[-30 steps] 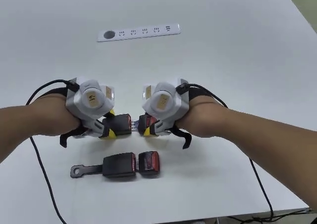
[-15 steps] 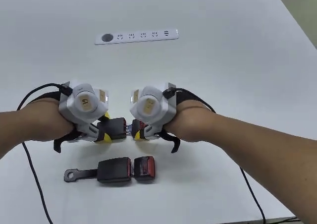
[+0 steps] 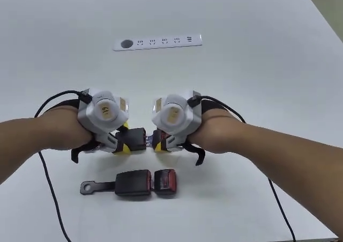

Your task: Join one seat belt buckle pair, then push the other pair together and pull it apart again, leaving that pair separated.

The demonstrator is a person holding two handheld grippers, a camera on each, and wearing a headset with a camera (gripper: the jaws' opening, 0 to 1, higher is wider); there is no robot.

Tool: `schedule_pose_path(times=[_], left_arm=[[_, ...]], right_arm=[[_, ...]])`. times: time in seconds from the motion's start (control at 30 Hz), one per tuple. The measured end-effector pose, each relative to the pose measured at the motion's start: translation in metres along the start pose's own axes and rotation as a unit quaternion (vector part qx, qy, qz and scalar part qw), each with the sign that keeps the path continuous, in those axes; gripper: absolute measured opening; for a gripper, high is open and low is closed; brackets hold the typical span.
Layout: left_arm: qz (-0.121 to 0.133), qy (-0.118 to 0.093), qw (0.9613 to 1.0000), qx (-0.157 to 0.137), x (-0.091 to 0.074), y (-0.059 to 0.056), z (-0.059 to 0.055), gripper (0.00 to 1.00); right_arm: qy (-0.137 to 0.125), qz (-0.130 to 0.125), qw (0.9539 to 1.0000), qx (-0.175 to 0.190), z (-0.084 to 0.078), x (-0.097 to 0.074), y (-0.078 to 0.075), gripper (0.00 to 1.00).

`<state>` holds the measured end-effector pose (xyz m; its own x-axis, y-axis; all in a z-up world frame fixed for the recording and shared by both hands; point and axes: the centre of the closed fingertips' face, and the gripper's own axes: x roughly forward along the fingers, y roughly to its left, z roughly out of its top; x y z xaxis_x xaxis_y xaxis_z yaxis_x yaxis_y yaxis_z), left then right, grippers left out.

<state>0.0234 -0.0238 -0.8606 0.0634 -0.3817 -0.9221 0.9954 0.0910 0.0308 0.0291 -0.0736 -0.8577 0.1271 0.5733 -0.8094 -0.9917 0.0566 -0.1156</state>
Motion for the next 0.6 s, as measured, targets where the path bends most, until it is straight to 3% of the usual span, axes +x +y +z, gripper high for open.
schedule_pose_path(times=[0.37,0.6], left_arm=[[-0.002,0.002,1.0,-0.002,-0.001,-0.002,0.0,0.32],[-0.006,0.008,0.9999,-0.001,-0.001,-0.001,0.0,0.33]], right_arm=[[0.001,0.004,1.0,0.009,-0.009,-0.007,0.0,0.3],[0.025,-0.001,0.9997,0.004,-0.037,-0.025,-0.002,0.31]])
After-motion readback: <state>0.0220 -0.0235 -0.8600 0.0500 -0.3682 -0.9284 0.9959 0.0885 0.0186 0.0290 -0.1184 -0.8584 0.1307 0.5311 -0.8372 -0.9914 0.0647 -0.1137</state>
